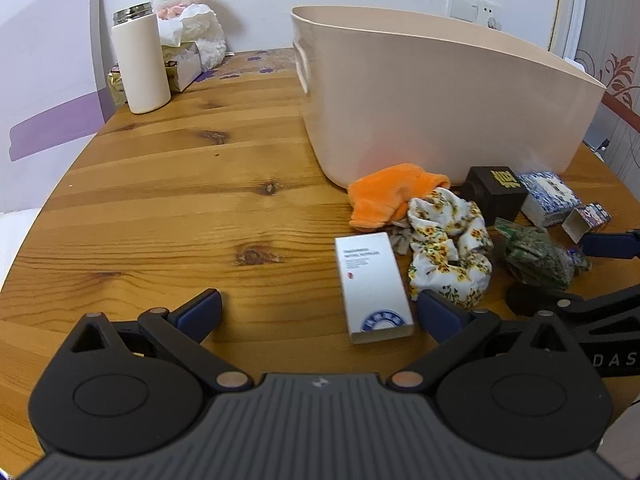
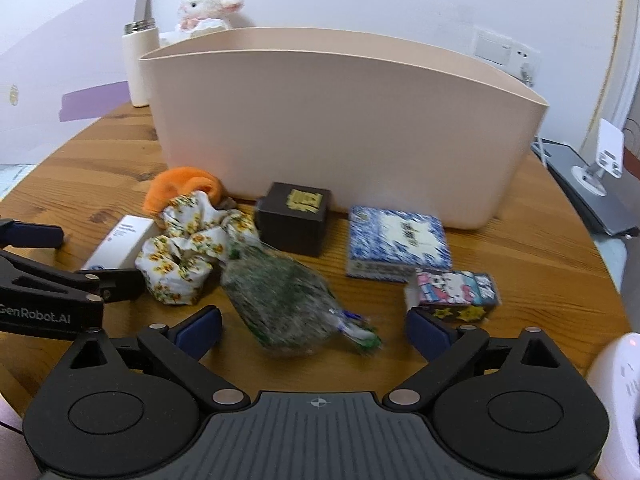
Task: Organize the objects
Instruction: 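Reach the left tool to the white box while the right tool reaches the green bag, then carry the white box and green bag into the basket and release both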
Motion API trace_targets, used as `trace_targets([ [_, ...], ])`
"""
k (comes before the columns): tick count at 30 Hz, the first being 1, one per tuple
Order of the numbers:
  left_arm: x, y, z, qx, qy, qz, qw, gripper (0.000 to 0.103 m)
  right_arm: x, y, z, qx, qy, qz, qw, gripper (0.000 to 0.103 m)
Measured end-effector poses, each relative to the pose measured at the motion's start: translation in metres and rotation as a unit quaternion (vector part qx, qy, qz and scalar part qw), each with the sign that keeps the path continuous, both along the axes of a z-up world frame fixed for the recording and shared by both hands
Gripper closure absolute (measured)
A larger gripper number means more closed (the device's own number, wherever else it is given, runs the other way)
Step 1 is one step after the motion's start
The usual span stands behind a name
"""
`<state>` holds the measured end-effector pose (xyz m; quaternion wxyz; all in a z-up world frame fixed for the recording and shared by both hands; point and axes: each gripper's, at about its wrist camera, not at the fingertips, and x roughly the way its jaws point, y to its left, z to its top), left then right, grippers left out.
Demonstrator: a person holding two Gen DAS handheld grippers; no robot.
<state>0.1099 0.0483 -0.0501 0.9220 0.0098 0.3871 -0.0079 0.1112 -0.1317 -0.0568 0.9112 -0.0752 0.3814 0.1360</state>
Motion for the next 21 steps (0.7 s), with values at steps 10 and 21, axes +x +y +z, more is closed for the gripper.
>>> trace_targets([
  [10,0.001,0.001,0.003,-0.002,-0.013,-0.033,0.9994,0.021,0.007,0.012,0.002,0.022,-0.007,0.016,1.0,0.039],
  [21,-0.008,-0.005,0.009,-0.033,-0.017,-0.079,0.9962,0.07,-0.001,0.022,0.003,0.013,-0.023,0.027,0.999,0.052],
])
